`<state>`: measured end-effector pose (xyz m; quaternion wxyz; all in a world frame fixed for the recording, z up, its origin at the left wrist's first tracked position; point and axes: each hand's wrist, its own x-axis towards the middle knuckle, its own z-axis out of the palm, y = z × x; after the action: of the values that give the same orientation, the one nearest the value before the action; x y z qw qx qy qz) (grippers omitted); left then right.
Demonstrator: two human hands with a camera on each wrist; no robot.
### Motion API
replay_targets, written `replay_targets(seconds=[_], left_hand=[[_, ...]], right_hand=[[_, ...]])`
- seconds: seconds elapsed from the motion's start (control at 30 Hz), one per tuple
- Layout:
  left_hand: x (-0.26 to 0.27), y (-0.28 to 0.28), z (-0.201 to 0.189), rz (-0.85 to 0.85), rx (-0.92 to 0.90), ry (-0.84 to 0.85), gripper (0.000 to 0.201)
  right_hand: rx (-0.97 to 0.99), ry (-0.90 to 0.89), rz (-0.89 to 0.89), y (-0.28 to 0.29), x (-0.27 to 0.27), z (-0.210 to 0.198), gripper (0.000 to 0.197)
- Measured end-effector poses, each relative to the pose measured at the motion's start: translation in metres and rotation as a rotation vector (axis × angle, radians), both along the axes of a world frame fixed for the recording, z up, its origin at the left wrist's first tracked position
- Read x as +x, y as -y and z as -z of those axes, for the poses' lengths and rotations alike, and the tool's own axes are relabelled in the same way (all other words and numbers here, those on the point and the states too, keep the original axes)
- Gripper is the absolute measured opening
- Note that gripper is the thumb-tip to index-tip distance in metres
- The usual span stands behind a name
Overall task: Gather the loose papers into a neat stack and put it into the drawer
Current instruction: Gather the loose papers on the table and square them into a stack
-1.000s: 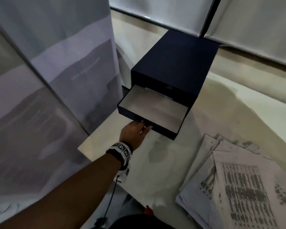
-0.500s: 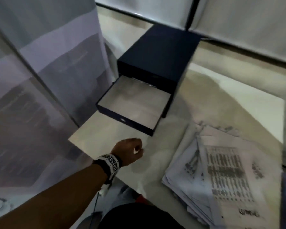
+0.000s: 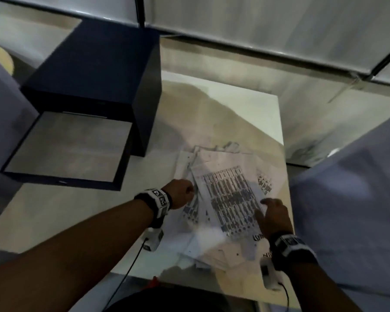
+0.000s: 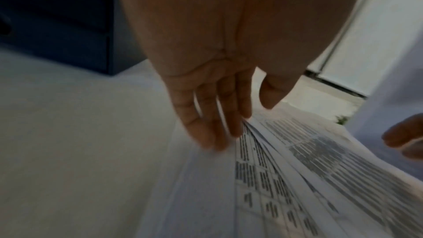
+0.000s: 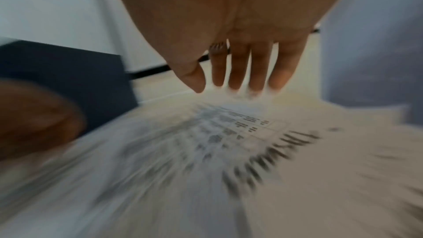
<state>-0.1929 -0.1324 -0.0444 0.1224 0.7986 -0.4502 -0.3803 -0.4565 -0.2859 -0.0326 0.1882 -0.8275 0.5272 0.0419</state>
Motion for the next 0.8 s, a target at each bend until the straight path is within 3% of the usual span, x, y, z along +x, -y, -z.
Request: replay_targets(seconds=[0.13,0.2,0.27,0.3,0.37,0.43,0.53,0.6,0.67,0.8], left_hand=[[-0.003,0.022,0.019,-0.253,0.156,-0.238,0.030],[-0.006,0.024,0.025,-0.419,0.164,-0.438,0.030],[-0.011,0.029,0.030,-0.459,0.154,-0.534,0.026],[-0.013,0.031,0.036,-0.432,0.142,-0.539,0.031],[-0.017,0.035,0.045,-0.417,0.101,-0.515,0.065],[-0.017,0.035,0.053,-0.453,0.042,-0.390,0.071],[-0.011,0.032,0.055,-0.563,-0.068,-0.297,0.062],[-0.004,0.030,0.052,-0.652,-0.084,-0.358,0.059],[-0.004,0.029,0.050,-0.634,-0.055,-0.408,0.063],[-0.005,0.027,0.042,-0.498,-0.041,-0.256,0.021]], right_hand=[[0.147,-0.087,0.099,0.027,0.021,0.023,0.067],[0.210,-0.119,0.092,0.027,0.027,0.031,0.078],[0.249,-0.111,0.105,0.027,0.029,0.035,0.083],[0.261,-0.091,0.123,0.024,0.031,0.036,0.082],[0.280,-0.028,0.160,0.017,0.036,0.037,0.074],[0.330,0.047,0.180,0.011,0.039,0.038,0.065],[0.340,0.083,0.224,0.010,0.041,0.037,0.046],[0.331,0.119,0.262,0.008,0.043,0.034,0.037],[0.340,0.146,0.223,0.001,0.050,0.033,0.037],[0.313,0.169,0.126,-0.003,0.057,0.031,0.033]])
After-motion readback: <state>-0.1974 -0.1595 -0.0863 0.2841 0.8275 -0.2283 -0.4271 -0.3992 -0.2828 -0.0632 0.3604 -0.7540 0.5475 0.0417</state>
